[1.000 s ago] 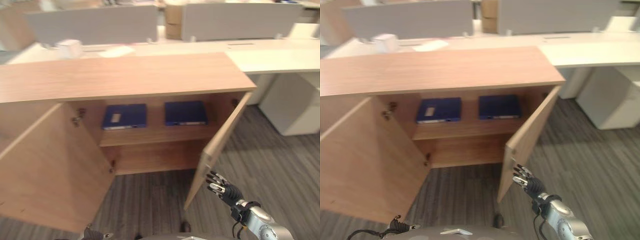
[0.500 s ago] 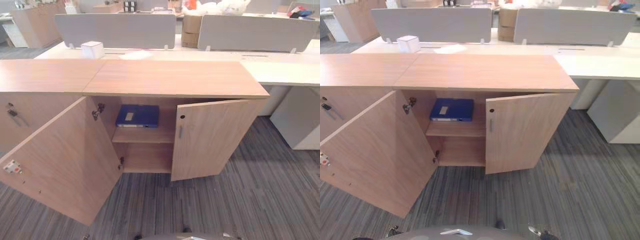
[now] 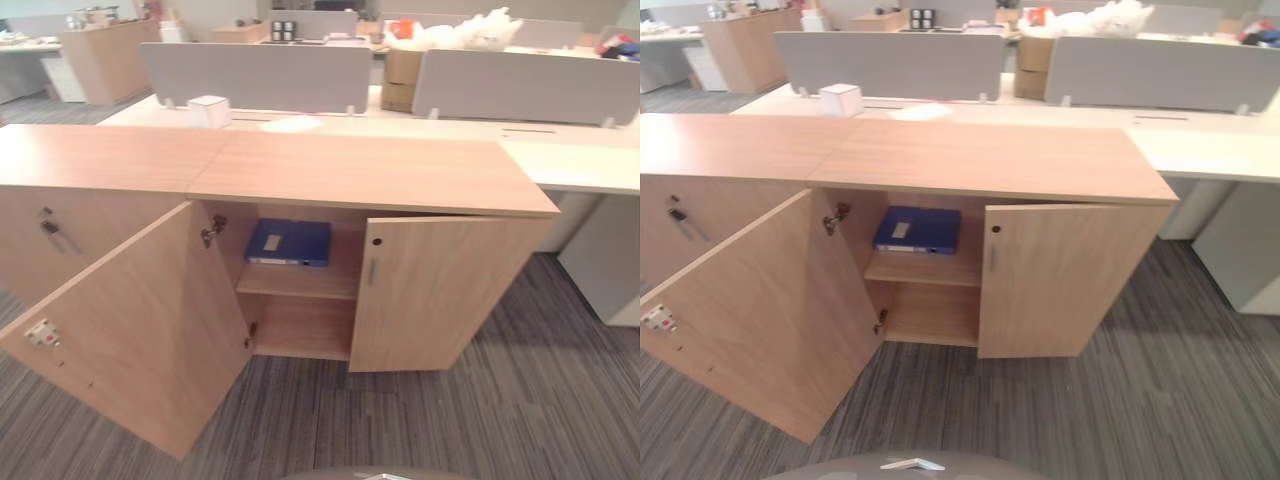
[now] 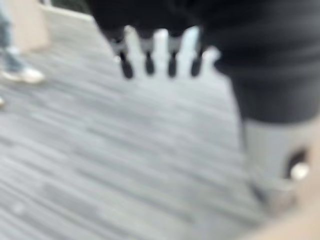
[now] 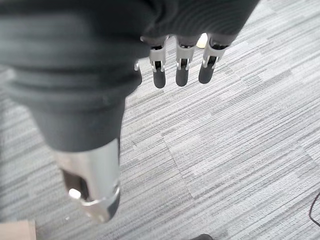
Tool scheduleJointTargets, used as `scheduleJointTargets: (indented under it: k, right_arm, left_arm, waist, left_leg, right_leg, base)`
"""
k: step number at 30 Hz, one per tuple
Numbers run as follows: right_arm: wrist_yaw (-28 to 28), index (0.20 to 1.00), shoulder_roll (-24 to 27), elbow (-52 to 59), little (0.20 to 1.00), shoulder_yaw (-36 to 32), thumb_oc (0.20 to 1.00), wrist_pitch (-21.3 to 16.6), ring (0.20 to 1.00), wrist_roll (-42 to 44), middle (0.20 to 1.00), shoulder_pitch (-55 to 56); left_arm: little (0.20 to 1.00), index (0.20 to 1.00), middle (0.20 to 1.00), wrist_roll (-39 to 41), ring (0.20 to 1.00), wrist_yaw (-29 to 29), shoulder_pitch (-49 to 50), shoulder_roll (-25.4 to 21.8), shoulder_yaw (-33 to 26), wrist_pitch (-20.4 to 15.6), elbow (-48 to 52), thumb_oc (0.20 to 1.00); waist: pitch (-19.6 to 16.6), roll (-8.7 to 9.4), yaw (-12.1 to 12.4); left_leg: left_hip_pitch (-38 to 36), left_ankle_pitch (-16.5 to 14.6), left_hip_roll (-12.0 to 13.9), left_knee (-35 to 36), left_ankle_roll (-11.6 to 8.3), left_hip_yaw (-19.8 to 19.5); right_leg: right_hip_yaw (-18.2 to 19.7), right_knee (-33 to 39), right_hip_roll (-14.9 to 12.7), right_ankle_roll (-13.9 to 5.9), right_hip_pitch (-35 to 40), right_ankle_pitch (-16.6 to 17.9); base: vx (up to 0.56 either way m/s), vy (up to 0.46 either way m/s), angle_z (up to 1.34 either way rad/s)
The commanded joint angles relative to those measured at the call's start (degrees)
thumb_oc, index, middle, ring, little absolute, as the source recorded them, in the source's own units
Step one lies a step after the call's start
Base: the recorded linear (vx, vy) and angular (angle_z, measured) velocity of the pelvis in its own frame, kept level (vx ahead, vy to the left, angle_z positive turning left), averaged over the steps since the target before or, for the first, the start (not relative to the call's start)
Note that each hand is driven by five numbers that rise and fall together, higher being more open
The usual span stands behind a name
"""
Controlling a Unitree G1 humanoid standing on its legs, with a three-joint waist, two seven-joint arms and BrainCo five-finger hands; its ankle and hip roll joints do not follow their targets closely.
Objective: Put the empty folder in the office cabinet
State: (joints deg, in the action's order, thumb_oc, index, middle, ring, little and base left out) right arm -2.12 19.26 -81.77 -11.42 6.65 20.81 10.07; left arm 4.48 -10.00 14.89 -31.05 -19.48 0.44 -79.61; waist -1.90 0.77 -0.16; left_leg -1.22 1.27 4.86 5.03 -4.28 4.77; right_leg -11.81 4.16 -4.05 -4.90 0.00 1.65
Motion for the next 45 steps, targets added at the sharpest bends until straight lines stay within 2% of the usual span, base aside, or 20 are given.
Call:
scheduleJointTargets:
  k: [1, 7, 8, 12, 13, 14, 15, 16, 18, 20, 23, 26, 27, 28, 29, 34, 37, 38, 45]
  right_arm:
    - [-0.6, 1.000, -2.6, -1.7, 1.000, 1.6, 1.000, -1.3, 1.000, 6.3, 1.000, -6.7]
    - [0.8, 1.000, -4.0, 0.2, 1.000, 2.5, 1.000, -2.4, 1.000, 8.7, 1.000, -6.7]
    - [1.9, 1.000, -4.9, 0.5, 1.000, 3.0, 1.000, -2.8, 1.000, 9.3, 1.000, -6.2]
    - [2.8, 1.000, -5.8, 0.3, 1.000, 3.2, 1.000, -3.2, 1.000, 9.8, 1.000, -5.4]
    - [2.2, 1.000, -4.7, 0.7, 1.000, 1.6, 1.000, -2.6, 1.000, 10.5, 1.000, -4.5]
    - [2.3, 1.000, -5.0, 1.1, 1.000, 1.0, 1.000, -2.6, 1.000, 10.3, 1.000, -4.2]
    - [2.7, 1.000, -5.8, -0.1, 1.000, 2.4, 1.000, -2.6, 1.000, 9.4, 1.000, -4.9]
    - [2.7, 1.000, -5.8, -0.2, 1.000, 2.4, 1.000, -2.6, 1.000, 9.4, 1.000, -4.9]
    - [2.5, 1.000, -7.4, -0.4, 1.000, 3.0, 1.000, -3.1, 1.000, 10.8, 1.000, -5.0]
    - [2.7, 1.000, -7.8, 0.2, 1.000, 3.4, 1.000, -3.4, 1.000, 10.9, 1.000, -5.1]
    - [3.4, 1.000, -8.7, 1.8, 1.000, 4.6, 1.000, -4.4, 1.000, 11.4, 1.000, -5.0]
    - [4.0, 1.000, -8.7, 2.5, 1.000, 5.3, 1.000, -4.9, 1.000, 11.2, 1.000, -4.6]
    - [3.4, 1.000, -7.3, 3.1, 1.000, 5.2, 1.000, -4.2, 1.000, 11.2, 1.000, -4.2]
    - [3.4, 1.000, -7.4, 3.1, 1.000, 5.1, 1.000, -4.2, 1.000, 11.2, 1.000, -4.3]
    - [2.8, 1.000, -6.3, 3.7, 1.000, 3.5, 1.000, -3.5, 1.000, 9.3, 1.000, -3.1]
    - [1.5, 1.000, -5.8, 2.3, 1.000, 3.0, 1.000, -2.9, 1.000, 7.0, 1.000, -2.4]
    - [1.5, 1.000, -5.8, 2.3, 1.000, 3.0, 1.000, -2.9, 1.000, 7.0, 1.000, -2.4]
    - [1.2, 1.000, -5.3, 2.3, 1.000, 2.3, 1.000, -2.7, 1.000, 6.4, 1.000, -2.1]
    - [1.3, 1.000, -5.4, 2.5, 1.000, 2.1, 1.000, -2.8, 1.000, 5.4, 1.000, -1.3]
  left_arm:
    - [1.000, 1.000, 1.000, 2.9, 1.000, -2.3, -4.2, -2.0, -0.4, -1.3, -0.6, 1.000]
    - [1.000, 1.000, 1.000, 4.0, 1.000, -5.3, -6.5, -2.1, 0.1, -1.9, 0.9, 1.000]
    - [1.000, 1.000, 1.000, 3.7, 1.000, -7.3, -8.5, -3.4, 1.3, -2.6, 2.8, 1.000]
    - [1.000, 1.000, 1.000, 3.2, 1.000, -9.1, -10.5, -5.6, 1.9, -3.2, 5.0, 1.000]
    - [1.000, 1.000, 1.000, 4.1, 1.000, -8.2, -11.0, -16.8, -2.8, -0.9, 10.4, 1.000]
    - [1.000, 1.000, 1.000, -0.2, 1.000, -10.2, -9.6, -18.3, -3.5, 0.2, 26.5, 1.000]
    - [1.000, 1.000, 1.000, -1.2, 1.000, -8.9, -7.8, -13.0, -1.5, -3.1, 21.9, 1.000]
    - [1.000, 1.000, 1.000, -1.1, 1.000, -9.0, -7.9, -12.9, -1.4, -3.4, 21.7, 1.000]
    - [1.000, 1.000, 1.000, 0.4, 1.000, -11.5, -9.3, -8.2, 0.4, -5.4, 19.4, 1.000]
    - [1.000, 1.000, 1.000, 0.7, 1.000, -12.0, -10.7, -7.6, 1.7, -5.6, 19.4, 1.000]
    - [1.000, 1.000, 1.000, -0.6, 1.000, -13.4, -14.9, -6.0, 6.7, -5.8, 20.8, 1.000]
    - [1.000, 1.000, 1.000, -2.5, 1.000, -13.5, -18.0, -5.4, 10.4, -5.9, 22.7, 1.000]
    - [1.000, 1.000, 1.000, -2.3, 1.000, -12.2, -23.0, -12.8, 10.3, -3.4, 24.2, 1.000]
    - [1.000, 1.000, 1.000, -2.3, 1.000, -12.1, -23.3, -13.0, 10.5, -3.4, 24.1, 1.000]
    - [1.000, 1.000, 1.000, -6.0, 1.000, -9.2, -20.6, -18.2, 6.5, -2.9, 40.5, 1.000]
    - [1.000, 1.000, 1.000, -9.6, 1.000, -8.4, -17.5, -14.8, 5.1, -3.2, 47.1, 1.000]
    - [1.000, 1.000, 1.000, -9.6, 1.000, -8.4, -17.5, -14.8, 5.1, -3.2, 47.1, 1.000]
    - [1.000, 1.000, 1.000, -9.8, 1.000, -7.6, -16.9, -12.6, 5.1, -3.3, 49.7, 1.000]
    - [1.000, 1.000, 1.000, -5.3, 1.000, -5.4, -15.7, -6.5, 5.7, -5.0, 57.0, 1.000]
  waist:
    - [2.6, 0.73, 1.4]
    - [3.3, 2.09, 1.4]
    - [4.0, 3.70, 1.4]
    - [4.7, 5.48, 1.4]
    - [4.9, 5.52, 1.6]
    - [5.3, 5.55, 1.7]
    - [5.6, 6.15, 1.8]
    - [5.6, 6.10, 1.8]
    - [6.0, 6.67, 1.7]
    - [6.1, 6.73, 1.6]
    - [5.9, 6.60, 0.3]
    - [5.5, 6.24, -0.6]
    - [5.3, 5.58, -1.4]
    - [5.3, 5.75, -1.3]
    - [4.8, 4.86, -1.7]
    - [4.2, 4.71, -2.6]
    - [4.2, 4.71, -2.6]
    - [3.8, 4.73, -3.0]
    - [3.6, 4.69, -3.3]
  left_leg:
    - [-0.9, -1.0, -2.2, 0.0, 1.51, -0.9]
    - [-0.2, -0.9, -2.3, 0.0, 1.69, -0.7]
    - [0.7, -0.9, -2.3, 0.0, 1.73, -0.7]
    - [1.7, -0.9, -2.2, 0.0, 1.80, -0.6]
    - [2.1, -0.9, -2.3, 0.0, 1.92, -0.5]
    - [2.4, -0.9, -2.4, 0.0, 2.03, -0.7]
    - [2.8, -0.9, -2.7, 0.0, 2.13, -0.7]
    - [2.8, -0.9, -2.7, 0.0, 2.14, -0.7]
    - [2.9, -1.3, -3.1, 0.0, 2.50, -0.2]
    - [2.8, -1.4, -3.1, 0.0, 2.59, 0.2]
    - [2.2, -2.0, -3.4, 0.0, 2.89, 1.3]
    - [1.3, -2.5, -3.6, 0.0, 3.06, 2.3]
    - [0.7, -2.9, -3.5, 0.0, 3.09, 2.8]
    - [0.8, -2.8, -3.6, 0.0, 3.10, 2.8]
    - [-0.1, -3.2, -3.8, 0.0, 3.17, 3.3]
    - [-1.3, -3.8, -3.7, 0.0, 3.16, 3.8]
    - [-1.3, -3.8, -3.7, 0.0, 3.16, 3.8]
    - [-2.0, -4.0, -3.4, 0.0, 3.02, 4.1]
    - [-2.8, -4.3, -3.0, 0.0, 2.83, 4.0]
  right_leg:
    - [1.0, -3.1, -3.4, -3.07, 1.2, -1.4]
    - [1.2, -3.0, -3.6, -3.44, 0.4, -0.8]
    - [1.0, -2.8, -3.7, -3.81, -0.5, -0.3]
    - [1.0, -2.4, -3.8, -4.22, -1.3, 0.4]
    - [1.1, -2.3, -3.8, -4.59, -1.6, 0.8]
    - [1.0, -2.3, -3.9, -4.86, -1.9, 0.9]
    - [1.1, -2.2, -4.2, -5.15, -2.4, 1.5]
    - [1.1, -2.2, -4.2, -5.17, -2.4, 1.5]
    - [1.6, -2.3, -4.6, -5.37, -2.8, 1.9]
    - [1.8, -2.5, -4.7, -5.50, -3.0, 2.0]
    - [2.8, -2.9, -5.2, -5.81, -3.3, 2.3]
    - [3.8, -3.1, -5.4, -5.89, -3.3, 2.4]
    - [4.2, -3.2, -5.4, -6.09, -3.0, 2.4]
    - [4.3, -3.2, -5.4, -6.07, -3.2, 2.5]
    - [4.6, -3.1, -5.6, -6.32, -2.8, 2.5]
    - [5.2, -3.0, -5.4, -6.05, -2.1, 2.2]
    - [5.2, -3.0, -5.4, -6.05, -2.1, 2.2]
    - [5.6, -2.5, -5.2, -5.91, -1.5, 2.1]
    - [5.5, -2.0, -4.8, -5.54, -0.4, 1.7]
  base:
    - [-0.01, 0.081, 0.42]
    - [-0.02, 0.050, 0.13]
    - [-0.04, 0.049, 0.01]
    - [-0.02, 0.020, -0.01]
    - [-0.03, 0.053, -0.08]
    - [-0.06, 0.076, -0.06]
    - [-0.04, 0.062, 0.00]
    - [-0.04, 0.057, 0.07]
    - [-0.03, 0.058, -0.08]
    - [-0.01, 0.043, -0.24]
    - [0.00, 0.057, -0.20]
    - [0.02, 0.045, -0.24]
    - [0.02, 0.034, -0.20]
    - [0.06, 0.063, -0.15]
    - [0.03, 0.044, -0.10]
    - [0.04, 0.005, 0.04]
    - [0.01, -0.014, -0.07]
    - [0.04, -0.047, -0.01]
    - [0.02, -0.034, 0.01]
